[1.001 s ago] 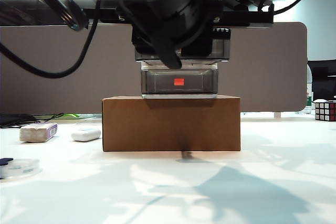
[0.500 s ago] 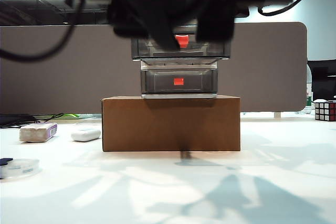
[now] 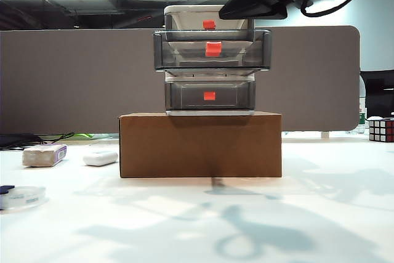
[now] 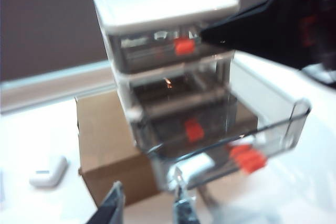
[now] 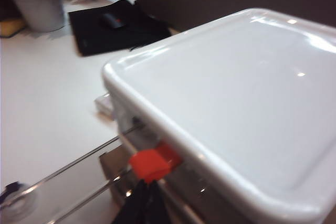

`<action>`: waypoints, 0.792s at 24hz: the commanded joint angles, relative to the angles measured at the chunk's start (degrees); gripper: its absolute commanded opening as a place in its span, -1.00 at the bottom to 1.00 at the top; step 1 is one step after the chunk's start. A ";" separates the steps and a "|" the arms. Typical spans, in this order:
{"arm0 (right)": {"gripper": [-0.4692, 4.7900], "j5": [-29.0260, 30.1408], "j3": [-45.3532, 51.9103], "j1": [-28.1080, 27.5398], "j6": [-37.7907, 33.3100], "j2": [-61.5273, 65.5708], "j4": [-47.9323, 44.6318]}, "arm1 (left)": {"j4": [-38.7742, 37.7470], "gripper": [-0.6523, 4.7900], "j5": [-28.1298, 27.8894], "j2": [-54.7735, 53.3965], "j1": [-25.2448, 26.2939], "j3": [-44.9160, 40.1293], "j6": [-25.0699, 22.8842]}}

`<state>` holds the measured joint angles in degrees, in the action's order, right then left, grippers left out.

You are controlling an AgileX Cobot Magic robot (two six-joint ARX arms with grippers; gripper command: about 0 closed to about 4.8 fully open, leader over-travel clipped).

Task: Open the second layer of the drawer on the table, pick up the transparent tape on the table and put it in, and finally close the drawer.

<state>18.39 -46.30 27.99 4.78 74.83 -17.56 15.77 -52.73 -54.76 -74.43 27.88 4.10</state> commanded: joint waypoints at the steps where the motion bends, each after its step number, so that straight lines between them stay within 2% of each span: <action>1: -0.84 3.78 -0.39 0.02 -0.22 -1.53 2.80 | -21.42 -0.48 24.65 12.46 13.62 0.15 4.02; 3: -0.84 4.52 -0.39 0.02 -0.20 -2.40 4.33 | -27.12 -0.57 38.51 17.22 23.21 0.15 3.17; 6: -0.84 4.72 -0.39 0.04 -0.22 -3.65 5.68 | -32.52 -0.57 58.10 20.94 38.77 0.11 0.24; 8: -0.84 4.70 -0.39 0.04 -0.22 -4.55 6.25 | -35.10 -0.54 66.01 21.20 47.82 0.11 -1.62; 10: -0.84 4.68 -0.39 0.04 -0.22 -5.60 7.06 | -37.51 -0.42 70.40 20.98 56.17 0.11 -1.79; 11: -0.84 4.70 -0.39 0.04 -0.20 -6.01 7.39 | -37.92 -0.42 72.13 20.96 59.14 0.13 0.02; 12: -0.84 4.70 -0.39 0.07 -0.22 -6.82 8.02 | -37.33 -0.42 74.03 21.00 64.32 -0.20 3.21; 13: -0.84 4.70 -0.39 0.07 -0.22 -7.13 8.44 | -36.83 -0.42 74.07 21.00 66.01 -0.59 3.13; 14: -0.84 4.70 -0.39 0.04 -0.22 -7.72 9.46 | -34.51 -0.21 75.23 20.41 67.71 -2.29 -1.05; 17: -0.84 4.70 -0.39 0.07 -0.22 -8.04 10.95 | -32.76 0.35 75.52 19.10 68.32 -4.98 -12.41; 19: -0.84 4.70 -0.37 0.07 -0.20 -8.02 11.93 | -32.48 0.67 77.72 17.75 68.22 -6.29 -18.36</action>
<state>22.98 -46.28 28.03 4.75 66.98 -6.07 -17.72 22.59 -36.32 -6.26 22.13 -6.68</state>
